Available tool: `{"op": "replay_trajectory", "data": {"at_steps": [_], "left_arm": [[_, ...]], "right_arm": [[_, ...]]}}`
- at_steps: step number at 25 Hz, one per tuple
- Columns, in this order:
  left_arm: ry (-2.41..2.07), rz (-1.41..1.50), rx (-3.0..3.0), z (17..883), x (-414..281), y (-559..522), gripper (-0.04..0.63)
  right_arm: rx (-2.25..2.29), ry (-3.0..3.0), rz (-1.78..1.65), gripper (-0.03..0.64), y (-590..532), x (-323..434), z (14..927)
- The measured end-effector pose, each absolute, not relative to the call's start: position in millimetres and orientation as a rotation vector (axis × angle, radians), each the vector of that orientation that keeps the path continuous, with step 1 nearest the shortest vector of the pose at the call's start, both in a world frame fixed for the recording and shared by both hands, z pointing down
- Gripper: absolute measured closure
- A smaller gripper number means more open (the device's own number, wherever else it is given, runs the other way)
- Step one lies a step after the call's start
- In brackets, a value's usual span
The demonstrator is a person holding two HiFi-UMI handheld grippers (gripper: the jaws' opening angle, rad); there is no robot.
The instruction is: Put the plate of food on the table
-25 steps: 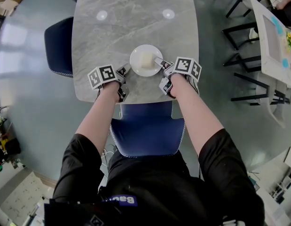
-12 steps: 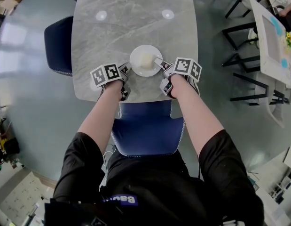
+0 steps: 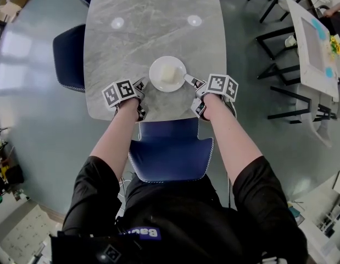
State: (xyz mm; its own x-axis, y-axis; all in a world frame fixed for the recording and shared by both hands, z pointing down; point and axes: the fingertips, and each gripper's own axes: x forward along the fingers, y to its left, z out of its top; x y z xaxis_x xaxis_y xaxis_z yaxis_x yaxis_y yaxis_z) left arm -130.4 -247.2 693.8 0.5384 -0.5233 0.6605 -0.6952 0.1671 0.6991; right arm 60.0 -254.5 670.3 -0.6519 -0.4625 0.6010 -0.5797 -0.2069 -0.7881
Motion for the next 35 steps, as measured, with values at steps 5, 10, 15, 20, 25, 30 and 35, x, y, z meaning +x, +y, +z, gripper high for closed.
{"op": "replay_trajectory", "data": {"at_steps": [5, 10, 15, 20, 25, 30, 35], "left_arm": [[-1.101, 0.123, 1.512, 675.4, -134.5, -237.3, 0.566], [-1.089, 0.011, 1.565, 643.8, -132.1, -216.6, 0.566], [-1.019, 0.010, 1.686, 609.9, -121.3, -172.7, 0.566], [-0.916, 0.097, 1.893, 576.5, -103.0, -130.9, 0.568], [-0.879, 0.102, 2.009, 545.8, -94.7, -81.0, 0.569], [-0.855, 0.097, 2.079, 528.2, -95.2, -44.6, 0.584], [-0.813, 0.123, 2.190, 503.8, -83.6, -23.8, 0.584]], "right_arm": [[1.255, -2.009, 2.004, 0.394, -233.8, 63.6, 652.4], [1.229, -2.093, 1.960, 0.396, -197.2, 65.2, 634.0], [1.190, -2.161, 1.920, 0.396, -156.9, 61.2, 618.7], [1.102, -2.287, 1.794, 0.399, -128.5, 51.8, 594.6], [1.076, -2.399, 1.592, 0.550, -93.6, 49.2, 575.3], [0.994, -2.503, 1.484, 0.606, -60.8, 34.0, 547.5], [0.880, -2.600, 1.259, 0.606, -31.7, 16.0, 518.0]]}}
